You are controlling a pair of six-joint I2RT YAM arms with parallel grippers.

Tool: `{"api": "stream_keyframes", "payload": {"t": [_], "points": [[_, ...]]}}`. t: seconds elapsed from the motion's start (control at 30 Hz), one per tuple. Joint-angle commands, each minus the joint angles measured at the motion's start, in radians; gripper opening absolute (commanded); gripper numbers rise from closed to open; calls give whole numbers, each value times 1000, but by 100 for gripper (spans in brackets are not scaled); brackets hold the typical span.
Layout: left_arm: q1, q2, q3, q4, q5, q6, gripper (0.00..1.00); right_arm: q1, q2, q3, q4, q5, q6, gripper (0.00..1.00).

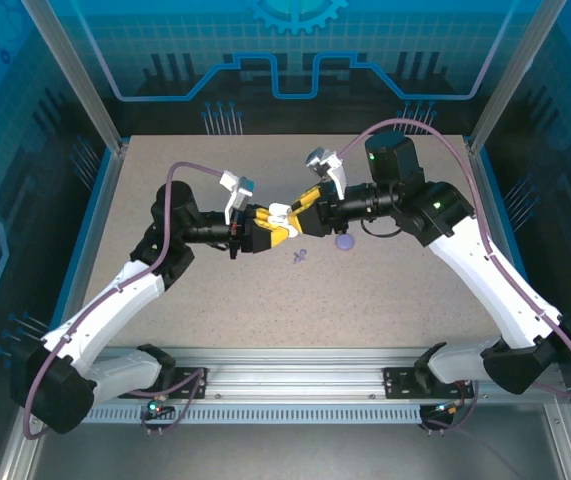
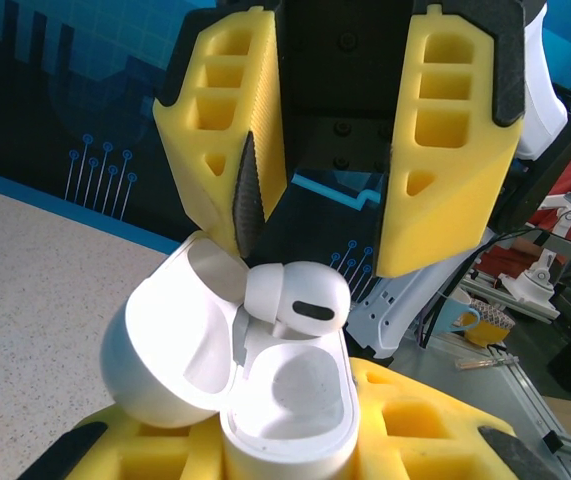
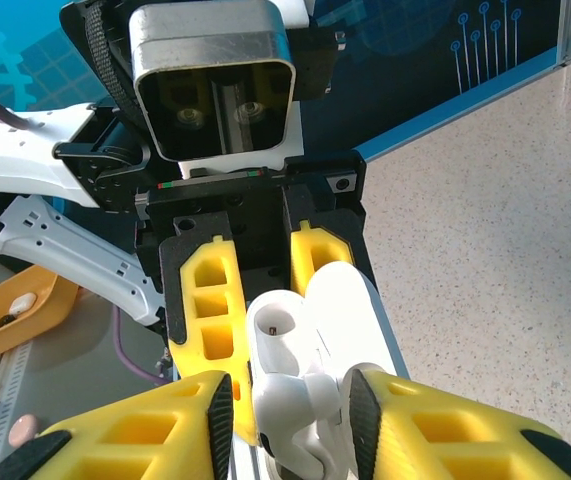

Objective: Insert the wireless bluetooth earbuds into the charging case

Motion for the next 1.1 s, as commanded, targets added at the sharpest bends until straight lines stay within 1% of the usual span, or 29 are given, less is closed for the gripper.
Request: {"api": "stream_keyframes", "payload": {"t": [0.0, 0.13, 0.2, 0.33, 0.5, 0.73, 0.8, 0.9, 1.07], "points": [[-15, -12, 47, 66, 40, 5, 11, -4, 22, 10, -46, 42, -10, 39], [-16, -1, 62, 0, 32, 42, 11, 8, 13, 28, -59, 55, -22, 49], [-17, 5, 67, -24, 32, 56, 11, 23, 12, 44, -78, 93, -32, 53], [-18, 11, 67, -26, 30, 61, 11, 53, 14, 75, -116, 198, -34, 55], [-19, 9, 79, -80, 11, 98, 12, 96, 10, 112, -156, 314, -29, 56], [-19, 10, 97, -147, -18, 147, 11, 169, 52, 212, -261, 547, 29, 55], [-21, 11, 105, -170, -30, 163, 11, 187, 58, 234, -278, 576, 46, 55], [-20, 18, 117, -192, -34, 179, 11, 208, 64, 251, -280, 580, 53, 55], [-20, 22, 122, -199, -33, 183, 12, 234, 77, 290, -305, 627, 52, 55]]}}
